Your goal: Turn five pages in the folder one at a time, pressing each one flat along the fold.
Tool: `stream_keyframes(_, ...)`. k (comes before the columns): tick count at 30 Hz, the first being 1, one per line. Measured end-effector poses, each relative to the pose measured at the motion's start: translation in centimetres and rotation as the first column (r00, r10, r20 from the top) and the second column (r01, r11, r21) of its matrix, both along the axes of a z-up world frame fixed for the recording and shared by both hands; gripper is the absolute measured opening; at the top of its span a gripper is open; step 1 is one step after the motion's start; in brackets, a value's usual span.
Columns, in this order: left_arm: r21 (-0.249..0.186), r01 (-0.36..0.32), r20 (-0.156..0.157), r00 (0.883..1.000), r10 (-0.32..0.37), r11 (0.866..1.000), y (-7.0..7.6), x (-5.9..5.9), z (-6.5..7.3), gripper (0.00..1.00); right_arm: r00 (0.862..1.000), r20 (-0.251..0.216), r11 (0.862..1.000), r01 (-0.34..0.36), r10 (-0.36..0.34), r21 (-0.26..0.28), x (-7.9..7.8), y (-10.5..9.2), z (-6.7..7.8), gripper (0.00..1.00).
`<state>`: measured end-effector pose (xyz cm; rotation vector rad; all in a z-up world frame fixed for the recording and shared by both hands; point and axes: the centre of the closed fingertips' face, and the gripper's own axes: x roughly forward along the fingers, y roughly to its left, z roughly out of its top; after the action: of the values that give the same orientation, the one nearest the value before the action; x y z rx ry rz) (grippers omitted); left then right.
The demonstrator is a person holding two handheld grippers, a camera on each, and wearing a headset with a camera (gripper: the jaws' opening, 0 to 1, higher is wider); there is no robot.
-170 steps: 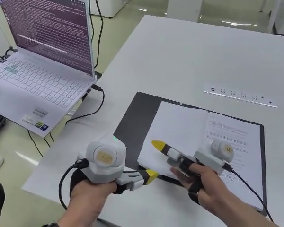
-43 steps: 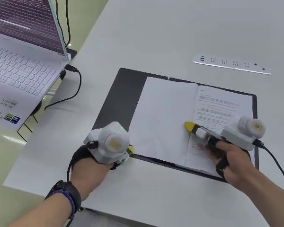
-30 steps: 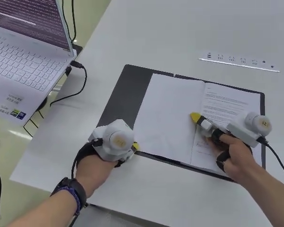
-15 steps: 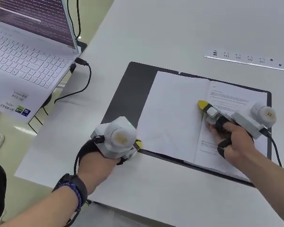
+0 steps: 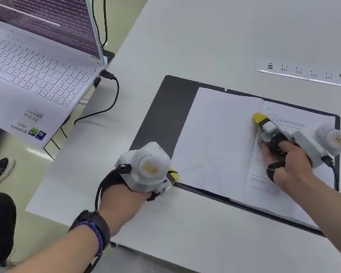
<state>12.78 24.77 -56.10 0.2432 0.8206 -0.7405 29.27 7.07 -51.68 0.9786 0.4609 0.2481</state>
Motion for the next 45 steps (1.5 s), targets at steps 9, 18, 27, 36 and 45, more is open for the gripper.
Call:
stream_keyframes(9, -0.005, -0.005, -0.003, 1.000, 0.005, 1.000, 0.0, 0.0, 0.0, 0.00, 0.999, 0.005, 0.999, 0.033, -0.033, -0.006, 2.7, -0.9, -0.7, 0.00)
stream_keyframes(18, -0.007, -0.003, -0.003, 1.000, 0.003, 1.000, 0.0, 0.0, -0.1, 0.00, 0.999, -0.003, 0.999, 0.038, -0.038, -0.017, 7.2, -2.5, -2.9, 0.00)
stream_keyframes(27, -0.002, 0.001, 0.006, 1.000, -0.001, 1.000, -0.1, -0.1, 0.0, 0.00, 0.998, 0.010, 0.998, 0.054, -0.055, 0.012, 7.8, -3.0, -3.3, 0.00)
stream_keyframes(36, 0.002, 0.005, 0.010, 1.000, -0.005, 1.000, 0.0, -0.1, 0.0, 0.00, 1.000, 0.010, 1.000, 0.016, -0.016, 0.005, 6.7, -2.3, -3.2, 0.00)
stream_keyframes(45, 0.000, 0.004, 0.011, 1.000, -0.004, 1.000, 0.0, -0.1, 0.0, 0.00, 0.998, 0.021, 0.997, -0.059, 0.060, -0.052, 4.8, -1.3, -3.1, 0.00)
